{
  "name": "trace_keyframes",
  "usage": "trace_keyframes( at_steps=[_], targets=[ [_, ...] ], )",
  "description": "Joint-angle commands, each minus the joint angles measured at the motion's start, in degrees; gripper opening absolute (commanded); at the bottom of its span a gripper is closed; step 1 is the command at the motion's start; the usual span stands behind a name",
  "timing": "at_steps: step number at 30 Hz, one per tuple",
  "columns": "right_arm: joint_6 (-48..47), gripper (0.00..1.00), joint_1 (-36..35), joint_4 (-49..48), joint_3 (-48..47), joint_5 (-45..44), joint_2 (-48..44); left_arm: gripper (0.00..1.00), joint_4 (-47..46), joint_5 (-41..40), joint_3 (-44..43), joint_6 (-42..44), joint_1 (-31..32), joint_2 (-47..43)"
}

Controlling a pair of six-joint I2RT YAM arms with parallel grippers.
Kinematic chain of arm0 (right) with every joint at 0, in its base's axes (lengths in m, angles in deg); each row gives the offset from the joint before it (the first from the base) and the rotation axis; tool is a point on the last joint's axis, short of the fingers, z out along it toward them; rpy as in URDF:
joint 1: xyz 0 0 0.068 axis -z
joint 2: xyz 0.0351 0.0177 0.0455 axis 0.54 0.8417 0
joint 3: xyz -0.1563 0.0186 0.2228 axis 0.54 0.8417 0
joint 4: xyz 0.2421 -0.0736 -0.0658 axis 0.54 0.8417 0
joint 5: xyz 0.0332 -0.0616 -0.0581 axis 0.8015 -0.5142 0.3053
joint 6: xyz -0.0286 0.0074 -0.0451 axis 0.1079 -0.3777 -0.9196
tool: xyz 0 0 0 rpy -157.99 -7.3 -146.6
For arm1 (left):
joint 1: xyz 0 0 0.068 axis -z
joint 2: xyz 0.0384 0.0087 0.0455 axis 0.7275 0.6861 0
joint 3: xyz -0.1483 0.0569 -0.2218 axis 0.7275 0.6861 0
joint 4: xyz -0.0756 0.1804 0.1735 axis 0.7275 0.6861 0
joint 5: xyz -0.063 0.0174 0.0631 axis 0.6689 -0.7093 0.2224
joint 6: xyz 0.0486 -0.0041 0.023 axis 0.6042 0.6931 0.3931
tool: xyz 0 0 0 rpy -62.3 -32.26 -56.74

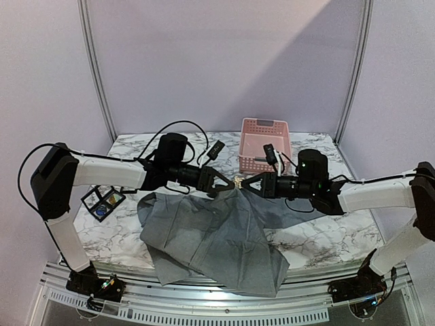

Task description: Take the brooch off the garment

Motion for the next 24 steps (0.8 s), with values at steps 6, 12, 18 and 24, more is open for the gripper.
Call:
trace_keyframes(
  at_steps=[6,12,18,24],
  targets=[
    [-0.2,0.17,-0.3,-0.6,-1.8,1.4,1.9,0.0,-0.6,-0.1,-0.2,-0.1,-0.5,-0.2],
    [-0.4,0.11,-0.4,-0.7,-2.3,1.7,2.7,0.0,-0.7,-0.1,-0.2,-0.1,-0.5,-0.1],
    [-1.2,0.02,-0.6,-0.4,-3.0,1.2,3.0,0.0,-0.5,-0.1,-0.3,-0.1,-0.4,-0.1],
    [-3.3,0.0,-2.1,3.1,-4.1,-4.2,2.1,0.2,0.8,-0.9,-0.4,0.7,-0.4,-0.4]
  ],
)
